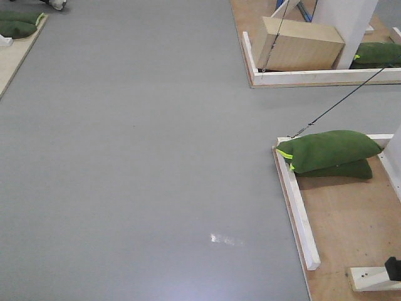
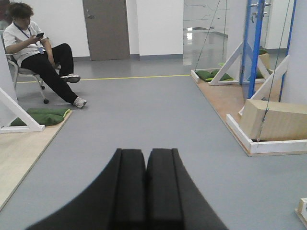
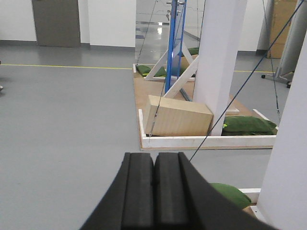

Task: Move to blue door and open it
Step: 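Drive the base forward past the sandbag platforms toward the blue door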

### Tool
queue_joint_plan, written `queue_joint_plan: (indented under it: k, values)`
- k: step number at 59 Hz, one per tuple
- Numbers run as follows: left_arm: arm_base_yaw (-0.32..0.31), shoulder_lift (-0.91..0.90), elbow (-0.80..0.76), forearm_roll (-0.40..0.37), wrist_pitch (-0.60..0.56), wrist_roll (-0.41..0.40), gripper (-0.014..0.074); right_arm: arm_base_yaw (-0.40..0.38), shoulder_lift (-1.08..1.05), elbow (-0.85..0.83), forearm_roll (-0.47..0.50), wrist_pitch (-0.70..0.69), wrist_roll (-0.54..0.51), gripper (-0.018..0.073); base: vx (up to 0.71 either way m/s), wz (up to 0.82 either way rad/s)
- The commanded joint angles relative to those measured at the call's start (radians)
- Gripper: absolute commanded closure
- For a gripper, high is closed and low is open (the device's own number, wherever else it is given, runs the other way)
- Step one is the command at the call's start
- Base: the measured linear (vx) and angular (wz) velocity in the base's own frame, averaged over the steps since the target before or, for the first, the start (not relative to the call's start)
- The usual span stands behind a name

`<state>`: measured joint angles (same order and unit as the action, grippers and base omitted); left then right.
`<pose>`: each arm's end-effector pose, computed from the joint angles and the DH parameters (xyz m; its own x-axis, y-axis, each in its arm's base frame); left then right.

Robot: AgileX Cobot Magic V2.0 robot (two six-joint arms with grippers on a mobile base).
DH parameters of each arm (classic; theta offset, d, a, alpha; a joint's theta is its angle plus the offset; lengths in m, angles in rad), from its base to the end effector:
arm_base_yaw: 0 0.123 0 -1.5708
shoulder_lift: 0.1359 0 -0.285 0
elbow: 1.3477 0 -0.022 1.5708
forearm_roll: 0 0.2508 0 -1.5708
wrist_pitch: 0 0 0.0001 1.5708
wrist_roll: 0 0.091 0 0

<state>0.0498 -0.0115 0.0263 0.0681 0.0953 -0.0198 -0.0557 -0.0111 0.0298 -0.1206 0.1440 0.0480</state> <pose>0.0566 0.0034 0.1963 -0.0253 0.0468 -0.9986 -0.0551 0.9973 0.0481 0.0565 -0.0047 0.1907 -0.0793 -0.0670 -0.9946 0.0674 0.9951 -0.0724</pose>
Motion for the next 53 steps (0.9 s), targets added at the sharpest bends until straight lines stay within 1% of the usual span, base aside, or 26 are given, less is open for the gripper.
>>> queue_joint_plan:
  k: [1, 53]
  values:
    - [0.0, -0.014, -0.027, -0.002, -0.083, -0.007, 0.0524, -0.007, -0.013, 0.001, -0.01, -0.082, -0.004, 0.0561, 0.0, 0.0]
    - [0.0, -0.014, -0.027, -0.002, -0.083, -0.007, 0.0524, -0.007, -0.013, 0.001, -0.01, -0.082, -0.004, 0.0561, 0.0, 0.0]
